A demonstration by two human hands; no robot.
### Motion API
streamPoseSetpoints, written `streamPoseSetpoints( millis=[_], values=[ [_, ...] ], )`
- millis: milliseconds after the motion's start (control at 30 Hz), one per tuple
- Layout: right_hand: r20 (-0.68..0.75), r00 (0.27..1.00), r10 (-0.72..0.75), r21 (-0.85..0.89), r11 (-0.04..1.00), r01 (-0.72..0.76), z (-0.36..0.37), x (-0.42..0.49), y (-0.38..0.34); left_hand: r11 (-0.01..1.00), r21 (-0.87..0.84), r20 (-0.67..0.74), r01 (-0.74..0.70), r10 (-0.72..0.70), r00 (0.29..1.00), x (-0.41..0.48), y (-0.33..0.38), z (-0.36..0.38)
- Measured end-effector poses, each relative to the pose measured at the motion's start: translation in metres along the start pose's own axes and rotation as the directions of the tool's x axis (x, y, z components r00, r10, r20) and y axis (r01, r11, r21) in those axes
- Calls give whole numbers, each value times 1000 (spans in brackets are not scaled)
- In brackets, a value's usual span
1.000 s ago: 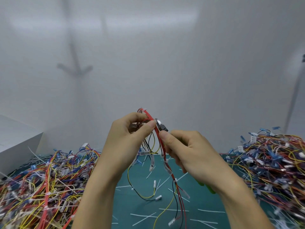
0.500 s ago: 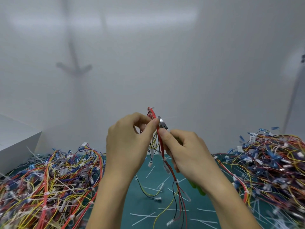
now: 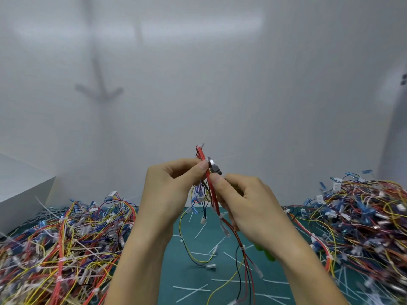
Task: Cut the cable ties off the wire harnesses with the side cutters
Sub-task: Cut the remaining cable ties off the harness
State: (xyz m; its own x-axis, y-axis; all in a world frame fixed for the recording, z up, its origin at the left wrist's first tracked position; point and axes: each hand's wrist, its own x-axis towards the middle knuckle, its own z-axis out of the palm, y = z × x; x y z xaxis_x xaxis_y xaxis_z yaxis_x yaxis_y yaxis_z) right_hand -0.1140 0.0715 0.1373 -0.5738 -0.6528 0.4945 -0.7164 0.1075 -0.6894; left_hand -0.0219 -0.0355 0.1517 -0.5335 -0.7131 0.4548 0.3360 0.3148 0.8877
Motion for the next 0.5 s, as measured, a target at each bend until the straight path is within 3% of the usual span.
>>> streamPoseSetpoints(
  millis=[500],
  values=[
    [13, 1000, 8, 5, 1000, -8, 0, -1, 2, 1000, -9, -13, -11, 11, 1000, -3, 5, 2]
  ],
)
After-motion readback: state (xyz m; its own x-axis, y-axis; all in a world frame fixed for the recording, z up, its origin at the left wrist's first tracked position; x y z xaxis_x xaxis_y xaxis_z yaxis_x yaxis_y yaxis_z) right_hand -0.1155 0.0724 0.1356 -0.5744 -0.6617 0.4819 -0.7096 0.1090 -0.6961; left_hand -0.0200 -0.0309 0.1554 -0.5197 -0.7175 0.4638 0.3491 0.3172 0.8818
